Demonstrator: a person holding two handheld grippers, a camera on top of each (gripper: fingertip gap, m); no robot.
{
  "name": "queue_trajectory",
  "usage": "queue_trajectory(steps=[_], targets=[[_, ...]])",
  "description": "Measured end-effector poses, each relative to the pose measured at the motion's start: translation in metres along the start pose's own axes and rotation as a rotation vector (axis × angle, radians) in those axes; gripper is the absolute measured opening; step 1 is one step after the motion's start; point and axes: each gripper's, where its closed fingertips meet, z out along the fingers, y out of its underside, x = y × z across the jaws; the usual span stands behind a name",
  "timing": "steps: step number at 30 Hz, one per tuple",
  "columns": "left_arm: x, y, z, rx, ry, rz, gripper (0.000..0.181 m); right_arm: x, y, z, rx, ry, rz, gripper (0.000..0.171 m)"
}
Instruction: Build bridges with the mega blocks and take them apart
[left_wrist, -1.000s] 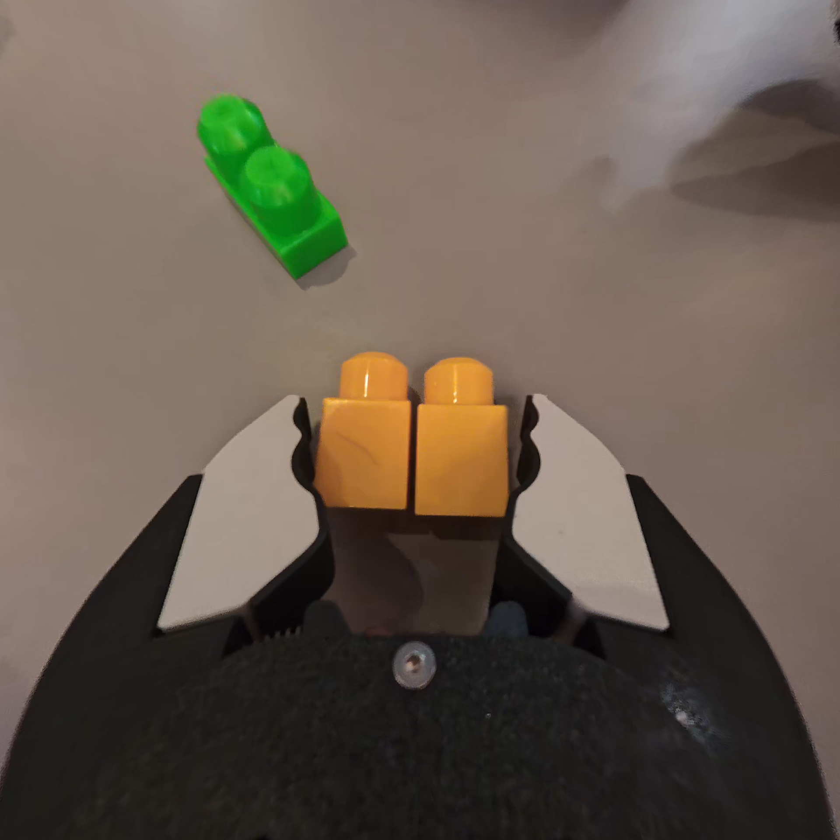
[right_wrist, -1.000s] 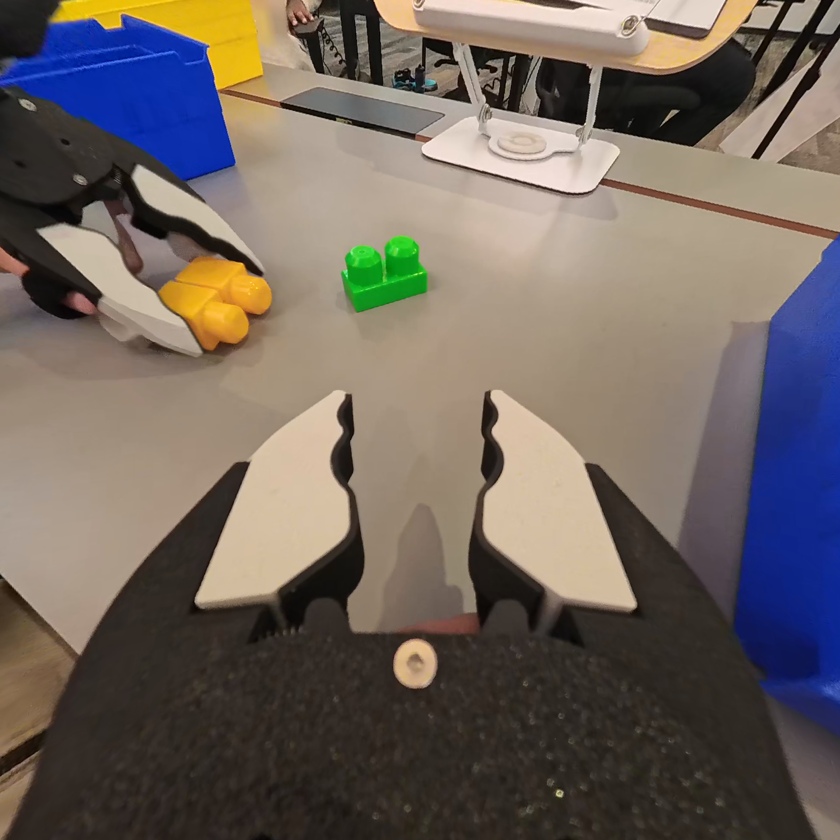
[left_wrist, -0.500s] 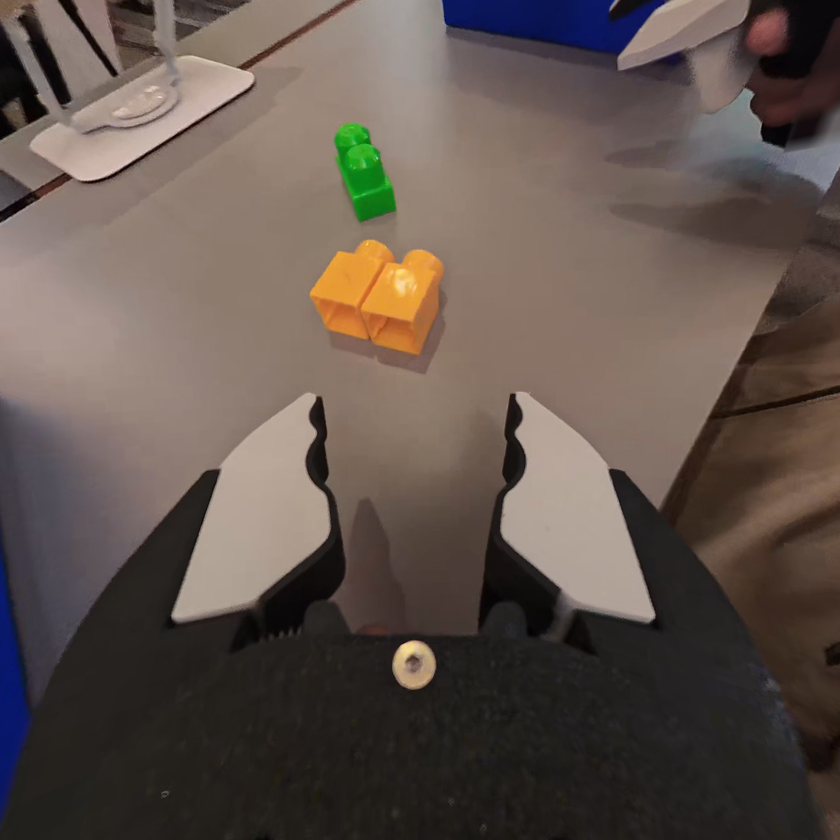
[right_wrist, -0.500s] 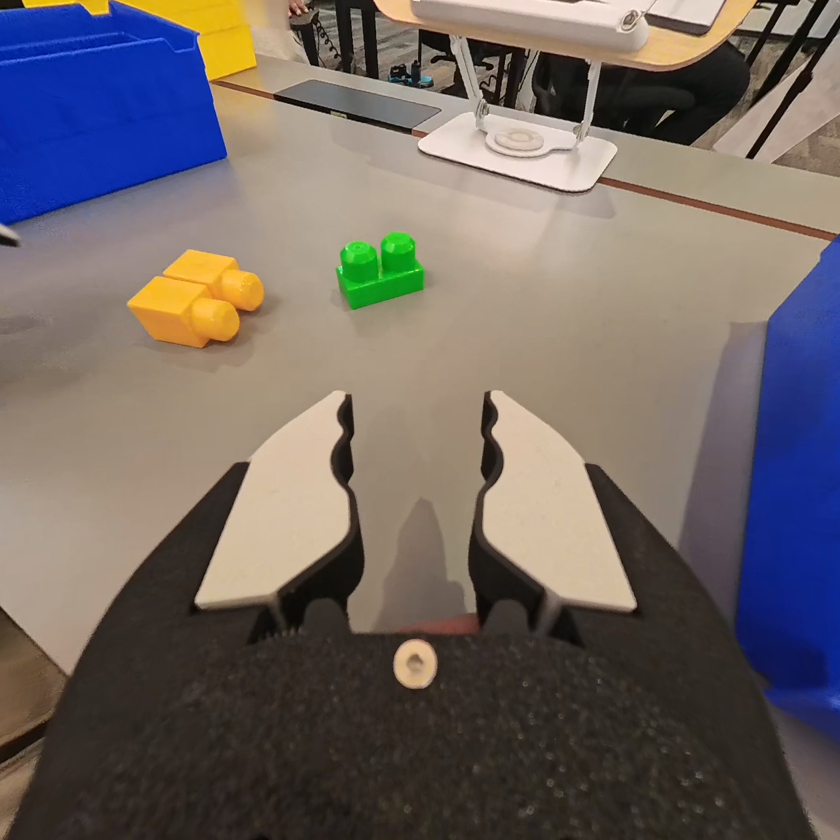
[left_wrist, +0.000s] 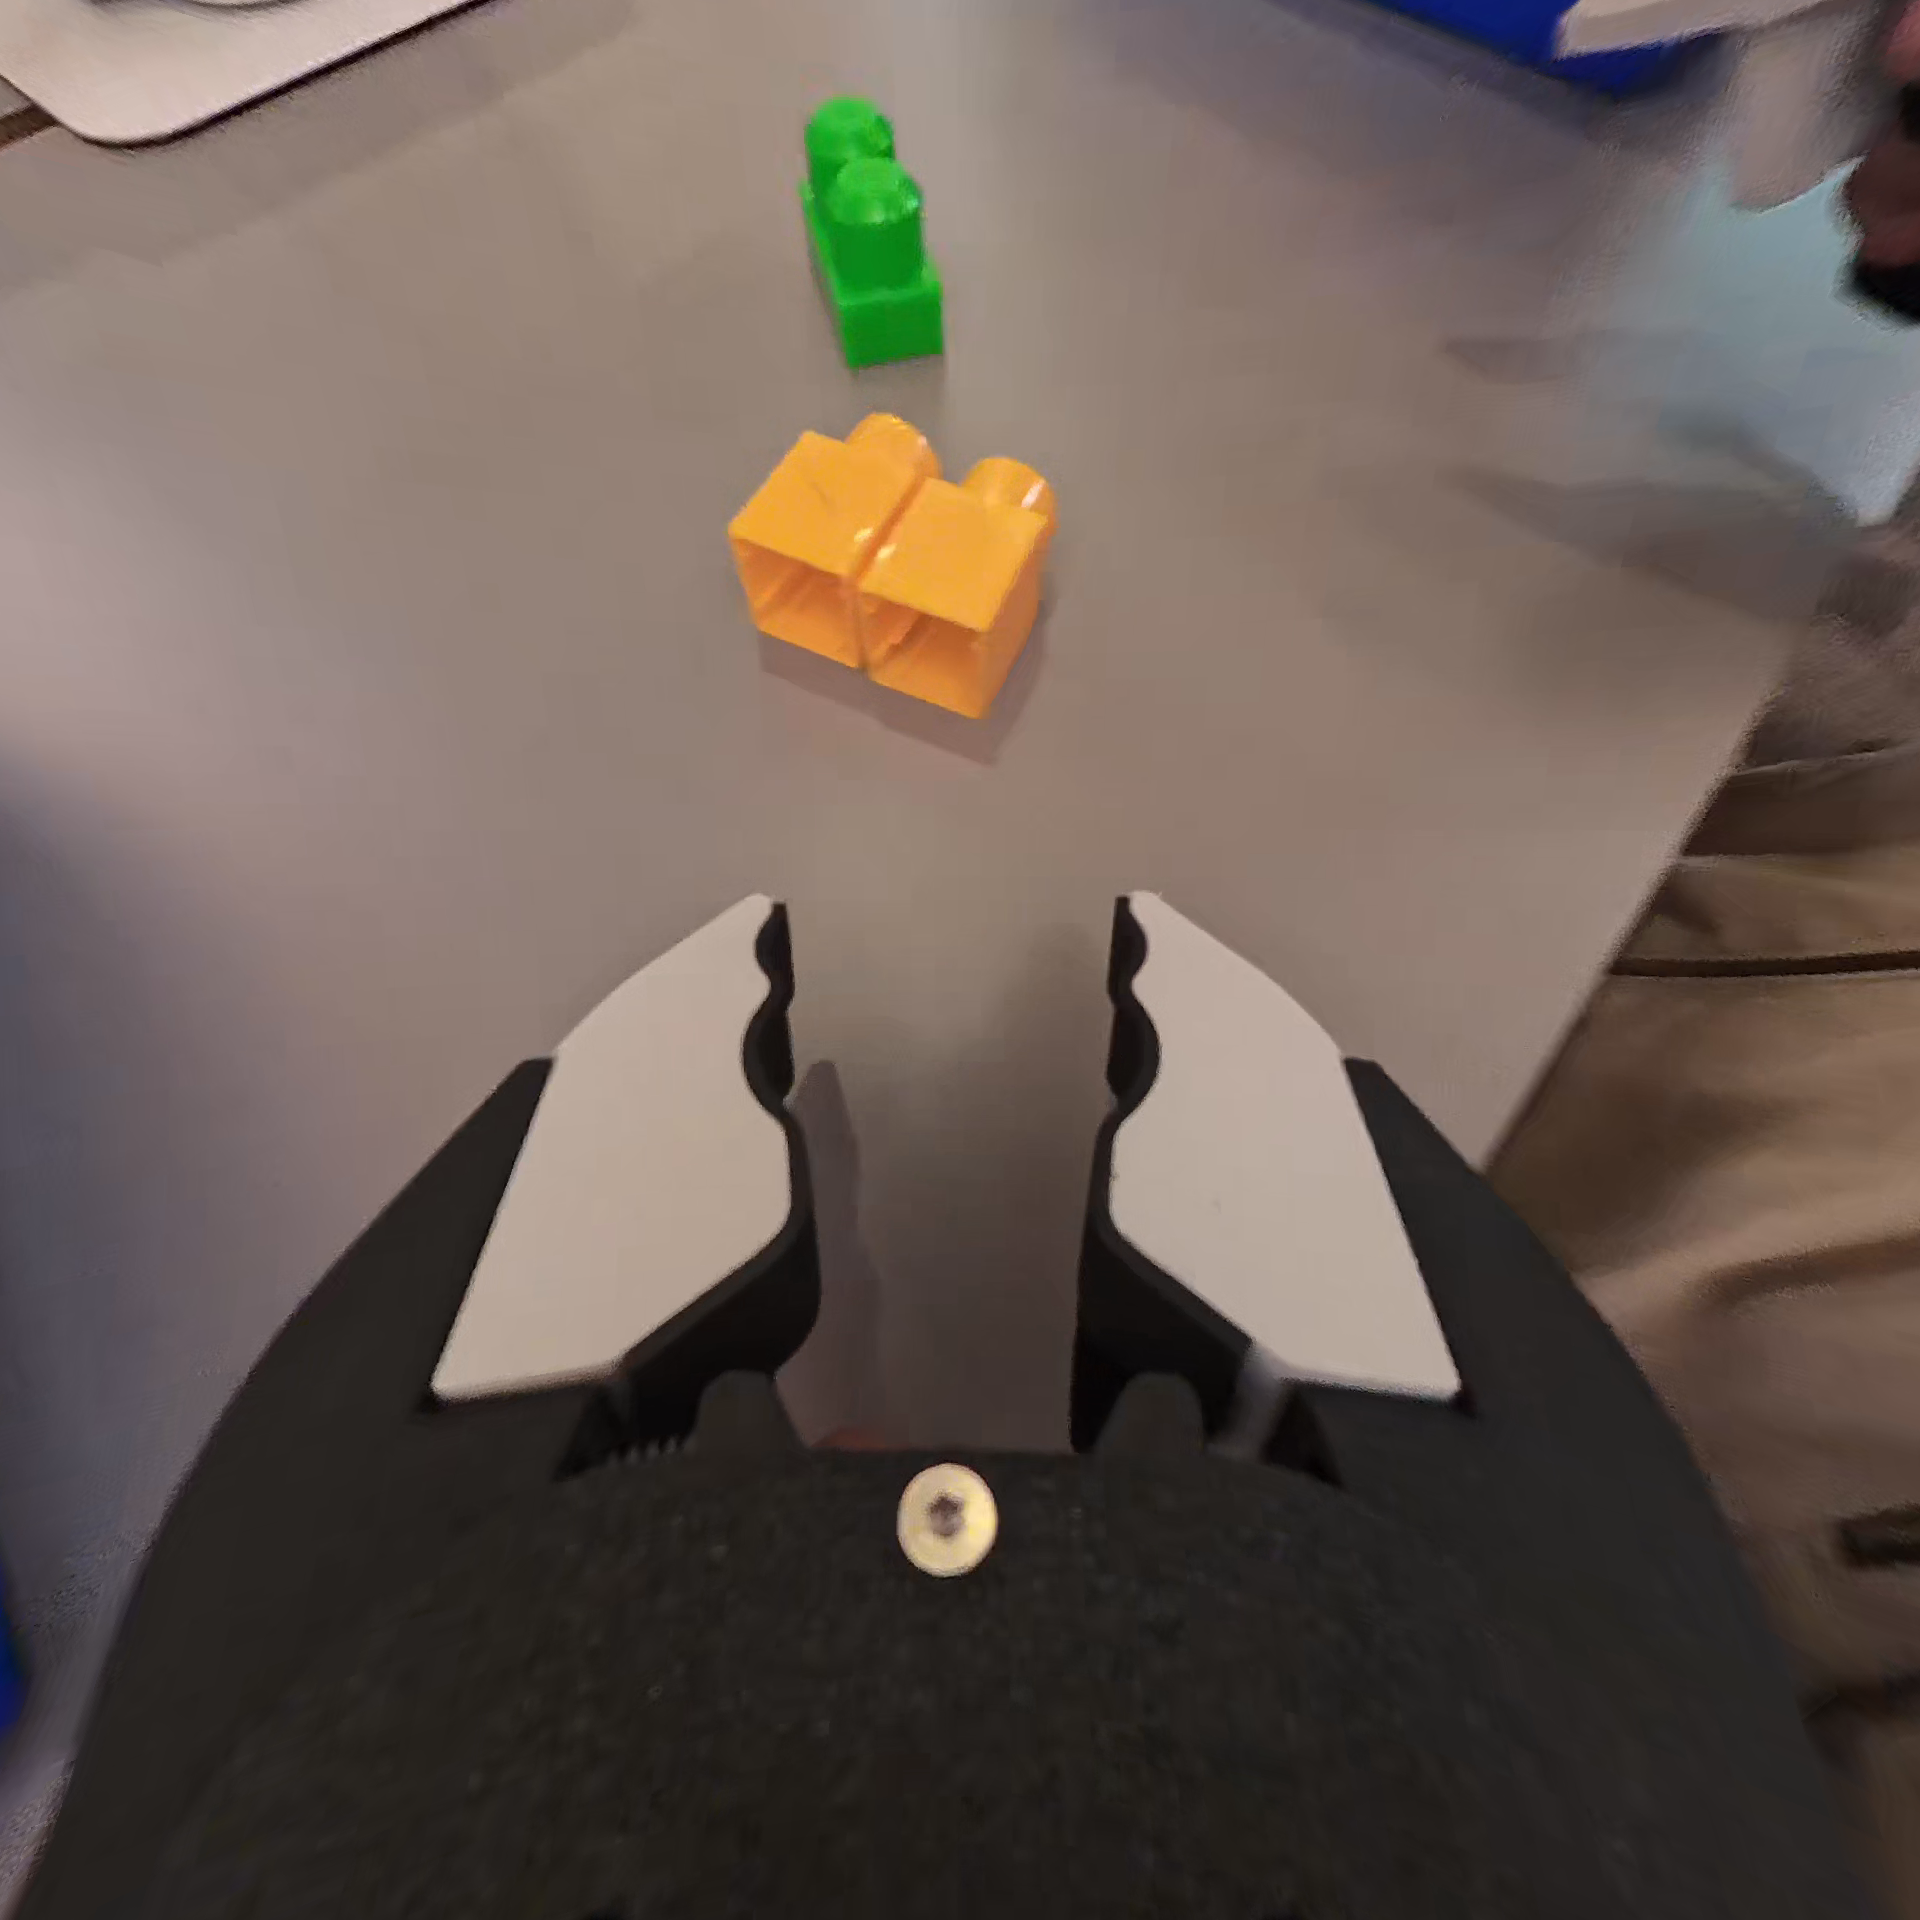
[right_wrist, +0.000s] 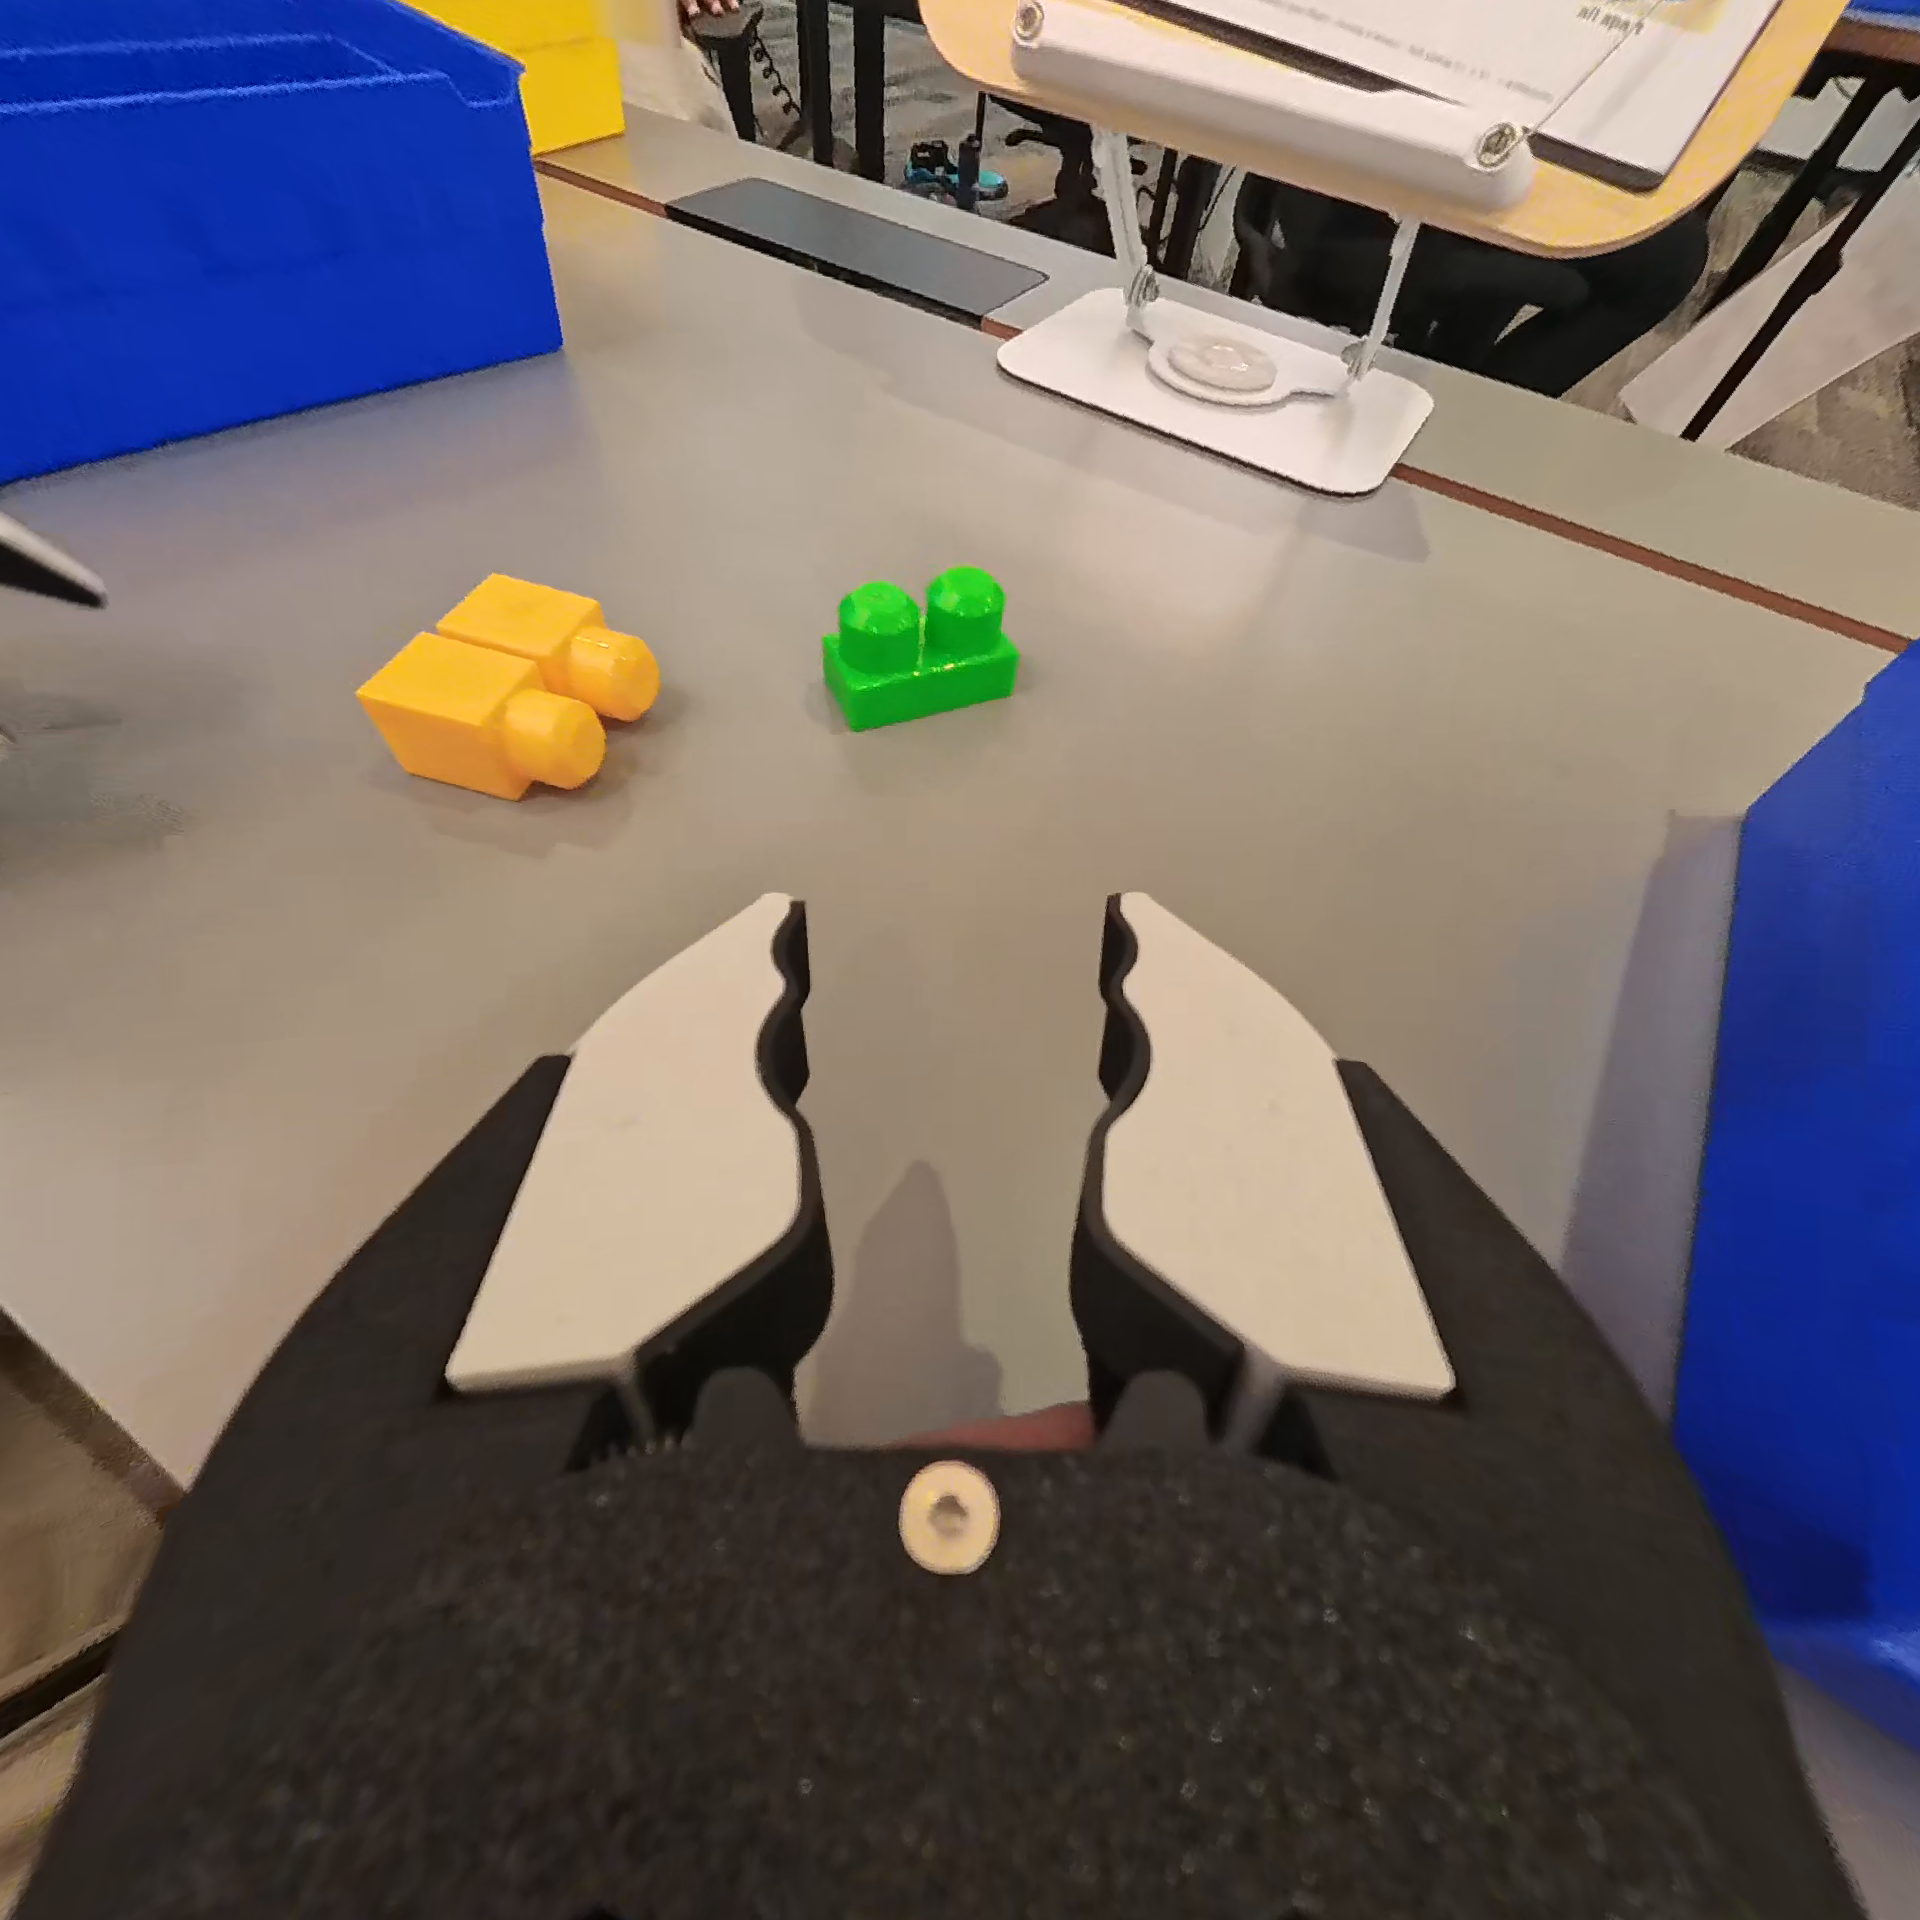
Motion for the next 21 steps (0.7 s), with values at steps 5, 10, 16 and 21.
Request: queue_trajectory(steps=[5,10,16,21], targets=[[-0.013,-0.014,0.039,-0.057,0.063,0.137,0.06,0.003,-0.003,-0.004,0.007,0.014,-0.001,0.054],[-0.019,-0.019,0.071,-0.106,0.116,0.235,0.061,0.012,-0.004,-0.009,0.01,0.039,0.006,0.054],[-0.018,-0.03,0.079,-0.074,0.204,0.277,0.052,0.022,-0.002,-0.01,0.003,0.058,0.021,0.054],[-0.021,-0.027,0.082,-0.104,0.219,0.287,0.053,0.025,-0.002,-0.007,-0.001,0.06,0.023,0.054]])
